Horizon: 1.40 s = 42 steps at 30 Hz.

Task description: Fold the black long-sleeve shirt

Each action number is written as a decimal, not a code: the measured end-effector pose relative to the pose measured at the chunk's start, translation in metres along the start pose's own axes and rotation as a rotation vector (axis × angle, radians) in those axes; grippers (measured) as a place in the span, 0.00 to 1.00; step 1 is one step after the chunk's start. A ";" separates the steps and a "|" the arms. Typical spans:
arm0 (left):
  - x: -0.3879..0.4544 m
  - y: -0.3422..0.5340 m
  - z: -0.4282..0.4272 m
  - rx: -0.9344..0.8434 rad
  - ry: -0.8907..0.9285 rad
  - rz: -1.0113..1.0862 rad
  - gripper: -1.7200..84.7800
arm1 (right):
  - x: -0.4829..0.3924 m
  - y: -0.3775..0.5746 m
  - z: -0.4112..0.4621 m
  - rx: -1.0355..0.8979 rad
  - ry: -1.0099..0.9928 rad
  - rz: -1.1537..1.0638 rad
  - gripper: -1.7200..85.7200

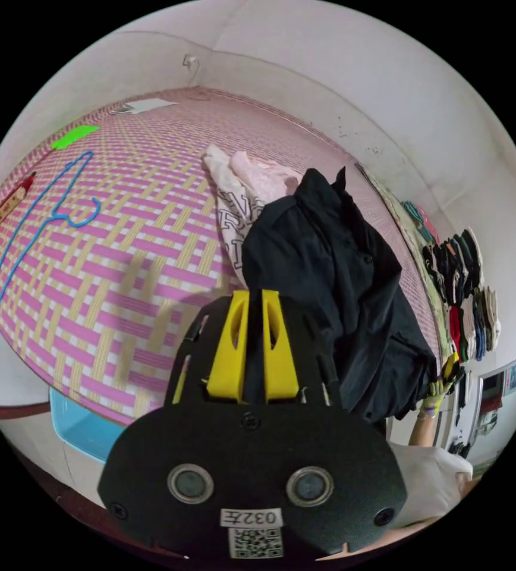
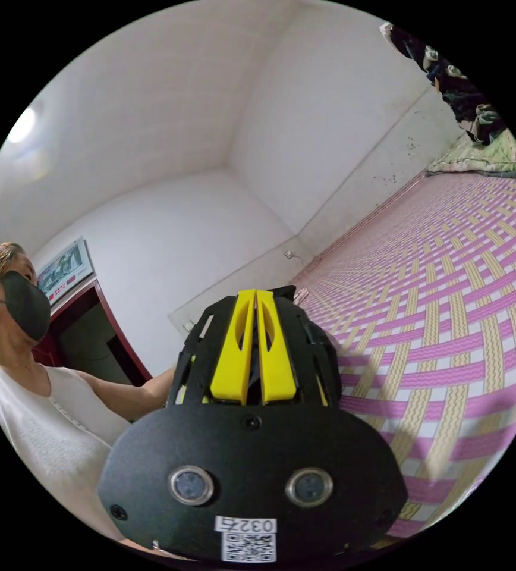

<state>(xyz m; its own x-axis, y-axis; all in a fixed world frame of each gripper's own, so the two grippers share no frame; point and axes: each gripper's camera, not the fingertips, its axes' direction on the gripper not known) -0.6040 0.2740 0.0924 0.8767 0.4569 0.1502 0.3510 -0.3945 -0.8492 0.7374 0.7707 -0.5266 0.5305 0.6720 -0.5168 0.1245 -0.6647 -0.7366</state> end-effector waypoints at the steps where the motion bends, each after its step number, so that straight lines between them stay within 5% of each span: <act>1: 0.001 0.002 -0.005 0.006 0.007 -0.002 0.03 | 0.000 0.000 0.000 0.000 -0.003 0.001 0.01; 13: 0.230 0.008 -0.098 0.146 0.094 0.478 0.01 | -0.015 0.008 0.006 0.024 -0.036 -0.020 0.01; 23: 0.533 -0.005 0.012 0.087 0.862 0.841 0.01 | -0.044 0.002 0.040 -0.030 0.156 -0.056 0.01; 27: 0.605 -0.013 0.118 -0.219 0.723 0.727 0.00 | -0.029 -0.009 0.054 -0.073 0.315 0.141 0.01; 34: 0.433 -0.023 0.150 -0.037 0.428 0.410 0.01 | -0.023 -0.019 0.077 -0.181 0.320 0.206 0.01; 39: 0.296 -0.010 0.153 -0.105 -0.076 0.272 0.01 | -0.029 -0.021 0.083 -0.190 0.308 0.196 0.01; 42: 0.245 -0.005 0.147 -0.132 -0.030 0.253 0.01 | -0.033 -0.021 0.085 -0.194 0.310 0.197 0.01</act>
<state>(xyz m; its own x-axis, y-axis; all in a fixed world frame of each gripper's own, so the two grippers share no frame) -0.4393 0.5058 0.0592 0.9324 0.3537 -0.0746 0.1643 -0.5986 -0.7840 0.6466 0.7903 -0.5311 0.7839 0.4149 -0.4619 0.1349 -0.8400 -0.5256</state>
